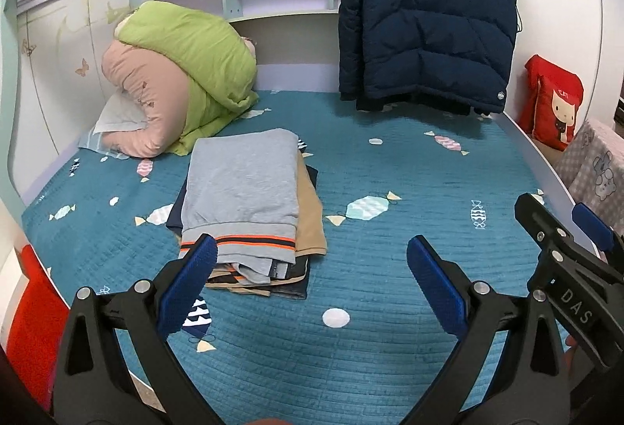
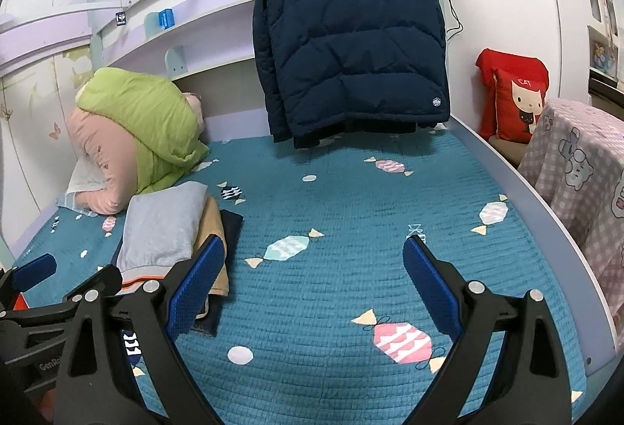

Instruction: Fold large clothes

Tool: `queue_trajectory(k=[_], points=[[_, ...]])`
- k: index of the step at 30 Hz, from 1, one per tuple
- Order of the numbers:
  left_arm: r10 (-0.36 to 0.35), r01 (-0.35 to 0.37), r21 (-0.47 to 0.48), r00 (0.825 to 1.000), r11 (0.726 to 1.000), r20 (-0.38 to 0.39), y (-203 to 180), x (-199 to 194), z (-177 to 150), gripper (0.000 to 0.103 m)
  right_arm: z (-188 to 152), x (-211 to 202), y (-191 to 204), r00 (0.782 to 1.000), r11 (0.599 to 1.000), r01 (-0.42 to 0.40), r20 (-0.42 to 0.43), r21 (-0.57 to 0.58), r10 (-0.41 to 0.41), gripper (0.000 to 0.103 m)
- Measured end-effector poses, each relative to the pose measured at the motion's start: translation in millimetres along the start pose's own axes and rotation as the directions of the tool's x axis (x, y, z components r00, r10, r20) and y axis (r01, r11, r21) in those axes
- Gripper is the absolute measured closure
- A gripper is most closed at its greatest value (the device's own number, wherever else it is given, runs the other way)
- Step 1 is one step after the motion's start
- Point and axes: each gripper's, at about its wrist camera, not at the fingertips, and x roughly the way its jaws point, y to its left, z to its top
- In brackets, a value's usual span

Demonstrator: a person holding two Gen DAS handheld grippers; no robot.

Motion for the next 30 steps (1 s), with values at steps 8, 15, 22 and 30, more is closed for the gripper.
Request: queue_trajectory(k=[8,15,22,30], points=[[-0.01,0.01,-0.001,1.0,1.0,-0.004,-4.7,-2.2,-0.8,0.005,-1.7,-3.2,-3.4,1.0,1.0,0.001,0.004,0.003,-0.001,0.013],[-0.014,0.014,-0.007,1.0,1.0,-0.015,-16.1,-4.9,-0.7,0.005,-1.9,-5.1,-8.2,1.0,1.0,0.001,0.002,0.007,-0.001,0.013],[-0.031,0.031,-0.013,0.999,0.999,-0.014,-19.5,-4.8,-1.8,0.005,-3.5,-5.6,-11.3,1.0,1.0,0.005,-0.005,0.007,-0.005,0.013],[-0.027,0.027,-0.013,1.0,1.0,-0.014,-21.3,-4.9,-3.3,0.005,-3.3,-6.4,-13.7,1.0,1.0,0.008,-0.002,0.008,-0.008,0.013]])
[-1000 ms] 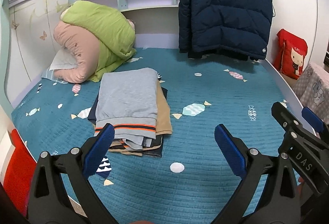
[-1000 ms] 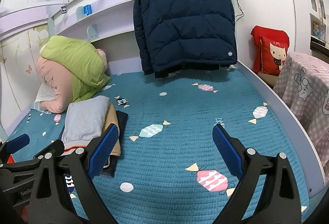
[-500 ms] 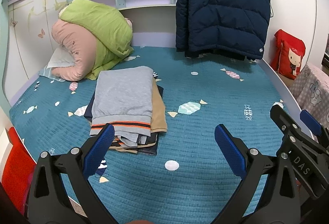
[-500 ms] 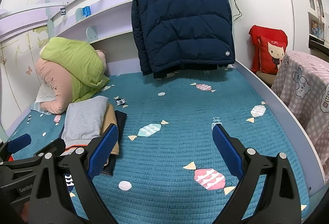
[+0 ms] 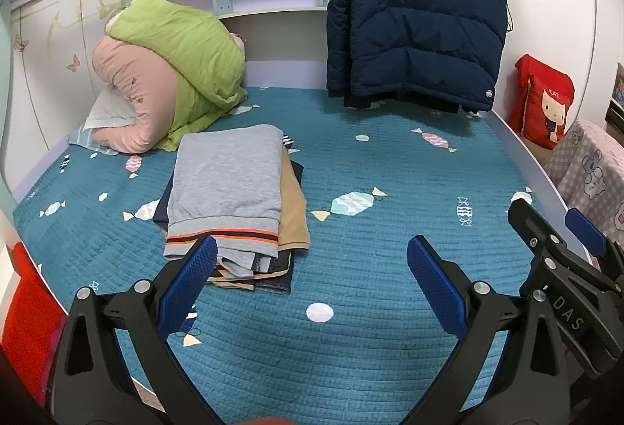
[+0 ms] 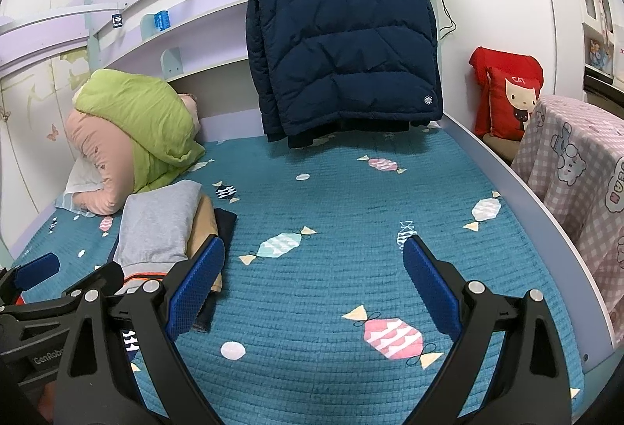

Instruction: Fold large clothes

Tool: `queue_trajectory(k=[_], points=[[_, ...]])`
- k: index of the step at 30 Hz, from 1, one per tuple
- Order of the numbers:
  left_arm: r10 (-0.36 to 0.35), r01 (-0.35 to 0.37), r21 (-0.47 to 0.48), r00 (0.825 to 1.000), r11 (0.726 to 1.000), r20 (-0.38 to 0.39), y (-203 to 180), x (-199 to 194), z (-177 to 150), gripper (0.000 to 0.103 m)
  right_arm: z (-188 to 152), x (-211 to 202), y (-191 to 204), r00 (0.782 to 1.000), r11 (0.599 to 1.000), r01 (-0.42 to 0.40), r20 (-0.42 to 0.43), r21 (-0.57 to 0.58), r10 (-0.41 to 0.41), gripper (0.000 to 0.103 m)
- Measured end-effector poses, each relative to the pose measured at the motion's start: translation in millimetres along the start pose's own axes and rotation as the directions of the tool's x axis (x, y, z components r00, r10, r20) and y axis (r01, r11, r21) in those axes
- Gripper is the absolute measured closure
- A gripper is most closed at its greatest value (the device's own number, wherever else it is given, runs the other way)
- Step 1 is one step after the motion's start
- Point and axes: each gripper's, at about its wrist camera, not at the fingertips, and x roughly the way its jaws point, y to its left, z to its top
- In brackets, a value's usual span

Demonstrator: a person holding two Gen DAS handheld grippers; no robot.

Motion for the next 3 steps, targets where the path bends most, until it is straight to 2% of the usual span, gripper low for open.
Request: queue_trajectory(k=[3], points=[[0.001,-0.001,-0.001,1.0,1.0,-0.001,0.1,0.4,0.0,0.005,-0.3,-0.4,-0.3,1.0,1.0,0.0,0.002,0.0,0.0,0.013]])
